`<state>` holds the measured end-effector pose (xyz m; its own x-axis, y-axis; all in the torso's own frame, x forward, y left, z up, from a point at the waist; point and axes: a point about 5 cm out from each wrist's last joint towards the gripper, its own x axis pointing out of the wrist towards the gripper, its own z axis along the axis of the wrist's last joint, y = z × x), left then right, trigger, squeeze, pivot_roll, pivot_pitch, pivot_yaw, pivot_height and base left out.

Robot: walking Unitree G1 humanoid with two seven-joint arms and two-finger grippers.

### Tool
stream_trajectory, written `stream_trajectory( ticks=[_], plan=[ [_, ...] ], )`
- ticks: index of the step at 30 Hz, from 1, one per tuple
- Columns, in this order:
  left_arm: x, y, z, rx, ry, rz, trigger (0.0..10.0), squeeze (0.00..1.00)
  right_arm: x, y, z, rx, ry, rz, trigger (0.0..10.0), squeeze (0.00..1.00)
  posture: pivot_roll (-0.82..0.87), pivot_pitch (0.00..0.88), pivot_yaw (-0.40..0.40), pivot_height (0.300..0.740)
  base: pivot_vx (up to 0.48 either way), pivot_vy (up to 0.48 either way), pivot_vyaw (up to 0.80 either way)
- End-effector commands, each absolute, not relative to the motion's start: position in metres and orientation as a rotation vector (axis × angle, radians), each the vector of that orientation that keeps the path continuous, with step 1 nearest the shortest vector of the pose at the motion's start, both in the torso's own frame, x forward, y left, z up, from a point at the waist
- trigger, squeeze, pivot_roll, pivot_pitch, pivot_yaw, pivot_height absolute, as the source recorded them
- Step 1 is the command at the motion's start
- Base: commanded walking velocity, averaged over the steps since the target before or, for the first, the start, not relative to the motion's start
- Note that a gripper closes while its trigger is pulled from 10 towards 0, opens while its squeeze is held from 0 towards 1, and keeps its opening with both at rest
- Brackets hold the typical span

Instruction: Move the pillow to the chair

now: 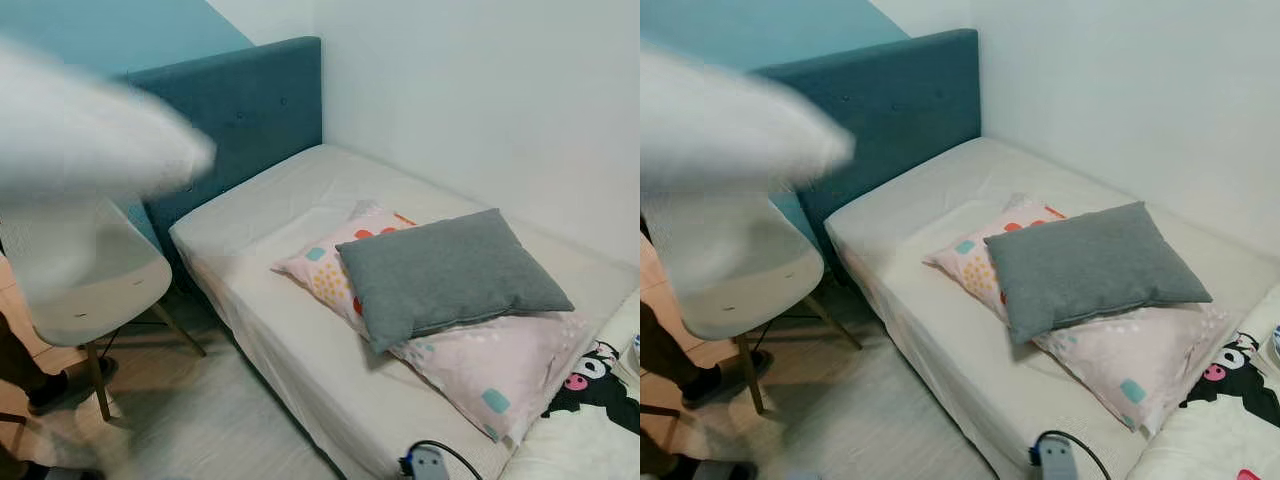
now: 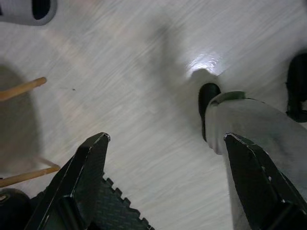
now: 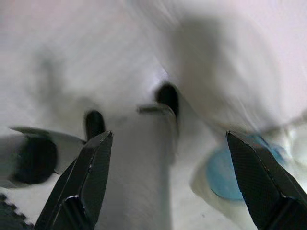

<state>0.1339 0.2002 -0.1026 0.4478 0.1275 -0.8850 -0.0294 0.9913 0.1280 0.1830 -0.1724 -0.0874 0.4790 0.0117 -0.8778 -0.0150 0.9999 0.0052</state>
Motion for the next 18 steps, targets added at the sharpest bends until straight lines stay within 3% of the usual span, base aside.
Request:
stream_trajectory(
  ticks=[1,3,4,9,14,18],
  plan=[
    [0.127,0.211,-0.103,0.130,1.121,0.117,10.0,0.00,0.199,-0.180,-0.078,0.037,0.990,0.027,10.0,0.00,-0.08,0.062,0.048,0.740,0.000,0.000,0.00],
    [0.127,0.212,-0.103,0.131,1.122,0.119,10.0,0.00,0.206,-0.182,-0.073,0.038,0.952,0.055,10.0,0.00,-0.08,0.063,0.049,0.740,0.000,0.000,0.00],
    [0.127,0.213,-0.103,0.135,1.121,0.121,10.0,0.00,0.224,-0.185,-0.061,0.051,0.866,0.100,10.0,0.00,-0.08,0.064,0.049,0.740,0.000,0.000,0.00],
    [0.128,0.213,-0.102,0.134,1.118,0.121,10.0,0.00,0.238,-0.187,-0.052,0.060,0.814,0.107,10.0,0.00,-0.09,0.062,0.049,0.740,0.000,0.000,0.00],
    [0.132,0.209,-0.102,0.130,1.111,0.113,10.0,0.00,0.257,-0.191,-0.037,0.193,0.730,0.030,10.0,0.00,-0.09,0.061,0.048,0.740,0.000,0.000,-0.67],
    [0.131,0.207,-0.102,0.132,1.115,0.107,10.0,0.00,0.268,-0.183,-0.028,0.246,0.676,0.089,10.0,0.00,-0.09,0.057,0.047,0.740,0.000,0.000,-0.73]
  ],
)
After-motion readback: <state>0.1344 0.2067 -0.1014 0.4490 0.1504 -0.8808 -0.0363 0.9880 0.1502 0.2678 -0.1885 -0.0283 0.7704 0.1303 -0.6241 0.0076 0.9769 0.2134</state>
